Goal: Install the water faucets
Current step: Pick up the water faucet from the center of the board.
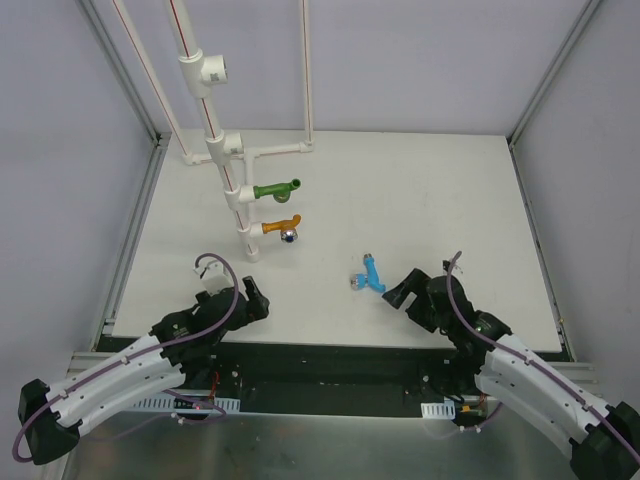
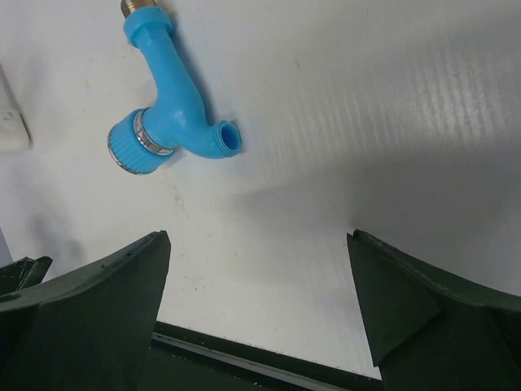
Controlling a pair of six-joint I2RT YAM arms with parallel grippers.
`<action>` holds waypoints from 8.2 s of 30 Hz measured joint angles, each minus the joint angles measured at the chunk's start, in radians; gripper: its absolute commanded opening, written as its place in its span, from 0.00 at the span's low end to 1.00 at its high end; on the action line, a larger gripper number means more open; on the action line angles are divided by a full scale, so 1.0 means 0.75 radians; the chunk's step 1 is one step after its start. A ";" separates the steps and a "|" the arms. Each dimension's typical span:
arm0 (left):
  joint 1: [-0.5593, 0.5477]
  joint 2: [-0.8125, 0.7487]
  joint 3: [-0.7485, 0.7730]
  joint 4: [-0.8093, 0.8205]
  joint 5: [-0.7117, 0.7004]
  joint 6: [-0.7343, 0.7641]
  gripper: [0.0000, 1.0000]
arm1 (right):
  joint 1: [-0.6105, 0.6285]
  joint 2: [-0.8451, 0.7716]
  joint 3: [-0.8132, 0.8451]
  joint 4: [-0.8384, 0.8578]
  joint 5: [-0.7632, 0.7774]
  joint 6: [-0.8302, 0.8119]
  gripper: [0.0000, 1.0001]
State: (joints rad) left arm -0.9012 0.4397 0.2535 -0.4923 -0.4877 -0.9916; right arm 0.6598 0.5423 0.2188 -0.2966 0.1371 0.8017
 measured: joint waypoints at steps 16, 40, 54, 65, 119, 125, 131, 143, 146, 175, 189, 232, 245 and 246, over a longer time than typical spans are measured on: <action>0.000 0.144 0.091 0.003 0.015 0.056 0.99 | 0.006 0.498 0.245 0.089 -0.022 0.259 0.97; 0.000 0.129 0.091 0.003 0.123 0.079 0.99 | 0.165 1.139 0.728 -0.133 0.053 0.904 0.93; 0.000 0.132 0.091 0.003 0.163 0.082 0.99 | 0.165 1.268 0.758 -0.212 0.091 0.961 0.57; 0.000 0.127 0.093 0.002 0.195 0.091 0.99 | 0.165 1.282 0.752 -0.161 0.100 0.752 0.00; -0.001 0.628 0.402 1.532 0.824 0.779 0.75 | 0.223 0.447 0.496 0.670 -0.967 0.977 0.00; -0.001 0.634 0.460 1.510 0.824 0.764 0.27 | 0.227 0.432 0.496 0.670 -0.969 0.992 0.02; -0.010 0.652 0.520 1.442 0.847 0.709 0.00 | 0.224 0.427 0.496 0.673 -0.959 0.996 0.47; -0.010 0.509 0.614 0.936 0.517 0.446 0.00 | 0.144 0.236 0.615 0.343 -0.882 0.631 0.80; -0.010 0.506 0.717 0.778 0.453 0.339 0.00 | 0.135 0.147 0.752 0.080 -0.705 0.330 0.79; -0.066 0.688 0.859 0.685 0.459 -0.701 0.00 | 0.129 -0.290 0.585 0.413 -0.564 -1.159 0.73; -0.135 0.805 0.962 0.687 0.392 -0.786 0.00 | 0.135 -0.097 0.586 0.575 -0.622 -1.200 0.68; -0.248 0.793 0.895 0.828 0.249 -0.682 0.61 | 0.374 0.062 0.590 0.618 -0.212 -0.579 0.00; -0.248 0.796 0.895 0.840 0.251 -0.678 0.58 | 0.374 0.064 0.584 0.645 -0.151 -0.551 0.00; -0.248 0.797 0.895 0.840 0.251 -0.678 0.58 | 0.374 0.067 0.584 0.649 -0.149 -0.551 0.00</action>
State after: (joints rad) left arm -1.0874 1.0370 0.9245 0.1379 -0.2993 -1.4998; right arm 0.9405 0.5926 0.6567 0.1902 0.0254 0.3882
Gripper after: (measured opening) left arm 0.585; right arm 0.362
